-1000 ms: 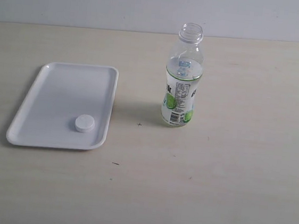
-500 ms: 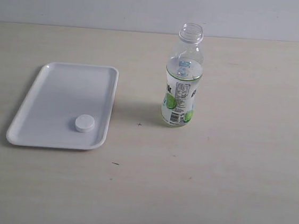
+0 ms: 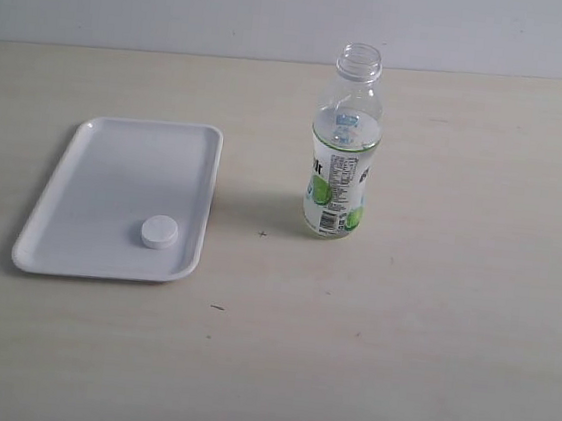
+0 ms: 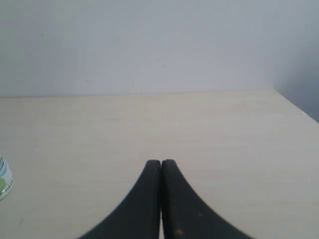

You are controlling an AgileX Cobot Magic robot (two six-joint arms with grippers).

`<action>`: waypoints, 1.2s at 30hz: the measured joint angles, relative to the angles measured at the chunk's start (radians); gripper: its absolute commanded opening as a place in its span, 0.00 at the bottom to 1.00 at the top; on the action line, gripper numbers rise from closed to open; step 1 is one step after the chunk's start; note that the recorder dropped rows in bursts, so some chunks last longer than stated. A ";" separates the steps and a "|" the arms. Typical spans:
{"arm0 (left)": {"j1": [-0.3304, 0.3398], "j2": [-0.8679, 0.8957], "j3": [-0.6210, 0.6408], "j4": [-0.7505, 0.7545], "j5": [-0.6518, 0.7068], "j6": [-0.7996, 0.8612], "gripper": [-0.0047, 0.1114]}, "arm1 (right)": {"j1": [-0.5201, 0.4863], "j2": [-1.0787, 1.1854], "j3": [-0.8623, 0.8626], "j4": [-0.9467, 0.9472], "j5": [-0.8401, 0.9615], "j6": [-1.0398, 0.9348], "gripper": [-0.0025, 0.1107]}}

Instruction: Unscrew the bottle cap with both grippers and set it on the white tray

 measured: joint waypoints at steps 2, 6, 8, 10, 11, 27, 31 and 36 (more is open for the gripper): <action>0.000 0.000 0.000 0.000 0.000 0.000 0.04 | 0.000 -0.013 0.000 0.005 0.000 0.000 0.02; 0.000 0.000 0.000 0.000 0.000 0.000 0.04 | 0.000 -0.016 0.000 0.009 0.002 0.000 0.02; 0.000 0.000 0.000 0.000 0.000 0.000 0.04 | 0.000 -0.016 0.000 0.009 0.002 0.000 0.02; 0.000 0.000 0.000 0.000 0.000 0.000 0.04 | 0.000 -0.016 0.000 0.011 0.004 0.000 0.02; 0.000 0.000 0.000 0.000 0.000 0.000 0.04 | 0.000 -0.016 0.000 0.011 0.009 0.000 0.02; 0.000 0.000 0.000 0.000 0.000 0.000 0.04 | 0.000 -0.016 0.000 0.011 0.054 0.000 0.02; 0.000 0.000 0.000 0.000 0.000 0.000 0.04 | 0.000 -0.016 0.000 0.011 0.054 0.000 0.02; 0.000 0.000 0.000 0.000 0.000 0.000 0.04 | 0.000 -0.016 0.000 0.011 0.054 0.000 0.02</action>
